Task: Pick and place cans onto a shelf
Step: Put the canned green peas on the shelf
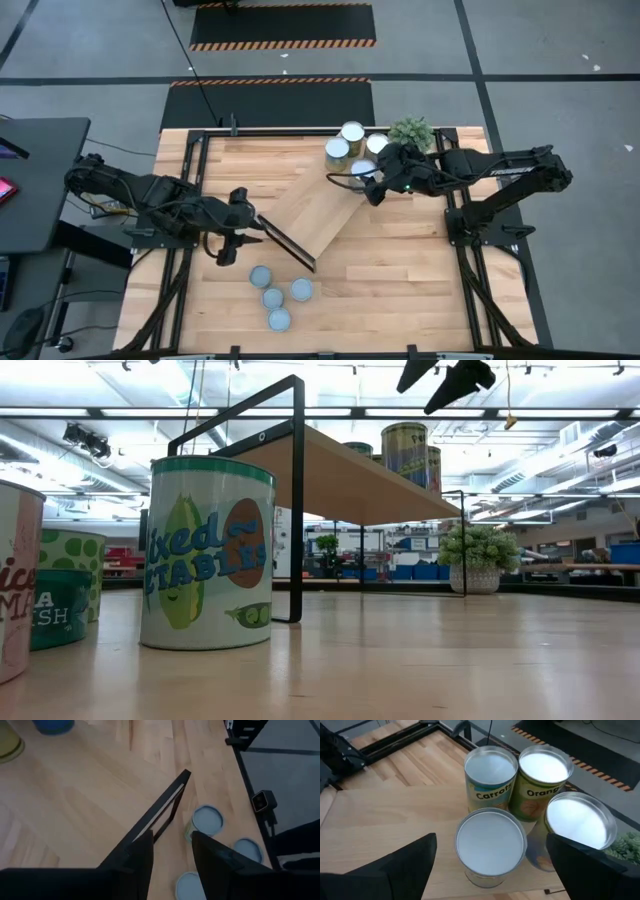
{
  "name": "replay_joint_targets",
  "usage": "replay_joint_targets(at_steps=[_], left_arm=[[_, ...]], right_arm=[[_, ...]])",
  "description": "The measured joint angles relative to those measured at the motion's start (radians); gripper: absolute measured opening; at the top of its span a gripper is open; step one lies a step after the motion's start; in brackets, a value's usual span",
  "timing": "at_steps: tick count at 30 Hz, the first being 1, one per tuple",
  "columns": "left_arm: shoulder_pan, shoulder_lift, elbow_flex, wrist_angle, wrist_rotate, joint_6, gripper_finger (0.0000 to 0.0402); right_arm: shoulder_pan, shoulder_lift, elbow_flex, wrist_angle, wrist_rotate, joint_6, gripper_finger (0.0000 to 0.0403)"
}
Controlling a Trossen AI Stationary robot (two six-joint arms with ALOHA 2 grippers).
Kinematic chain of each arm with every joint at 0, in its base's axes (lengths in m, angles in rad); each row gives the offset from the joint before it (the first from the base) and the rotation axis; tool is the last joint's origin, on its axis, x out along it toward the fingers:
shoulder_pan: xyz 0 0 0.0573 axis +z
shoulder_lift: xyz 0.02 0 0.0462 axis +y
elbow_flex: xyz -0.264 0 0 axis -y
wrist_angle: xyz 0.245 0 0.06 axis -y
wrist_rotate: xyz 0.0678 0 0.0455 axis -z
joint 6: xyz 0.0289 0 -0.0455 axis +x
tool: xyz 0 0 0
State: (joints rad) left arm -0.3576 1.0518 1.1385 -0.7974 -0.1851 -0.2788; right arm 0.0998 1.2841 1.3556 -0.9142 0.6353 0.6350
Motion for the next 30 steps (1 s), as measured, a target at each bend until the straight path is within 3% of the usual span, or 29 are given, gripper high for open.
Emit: replay_joint_targets(at_steps=[7,12,20,26,30], left_arm=[[-0.049,-0.020,0.000,-0.084,0.033,-0.082,0.0141],[-0.115,-0.020,0.000,-0.201,-0.002,-0.130,0.0141],[-0.237,-0.018,0.000,-0.239,-0.031,-0.215,0.0141],[-0.329,-0.018,-0.001,-0.254,-0.044,-0.268,0.0141],[-0.389,-0.020,-0.064,-0.223,-0.063,-0.305,0.0141]], right_arm=[[0.015,-0.011,0.000,-0.003,-0.008,-0.020,0.0383],[0.041,-0.011,-0.027,-0.006,-0.015,-0.019,0.0383],[0.118,-0.011,-0.066,0.030,-0.117,0.034,0.0383],[0.192,-0.009,-0.094,0.223,-0.202,0.005,0.0383],[0.233,0.014,-0.099,0.336,-0.227,-0.014,0.0375]])
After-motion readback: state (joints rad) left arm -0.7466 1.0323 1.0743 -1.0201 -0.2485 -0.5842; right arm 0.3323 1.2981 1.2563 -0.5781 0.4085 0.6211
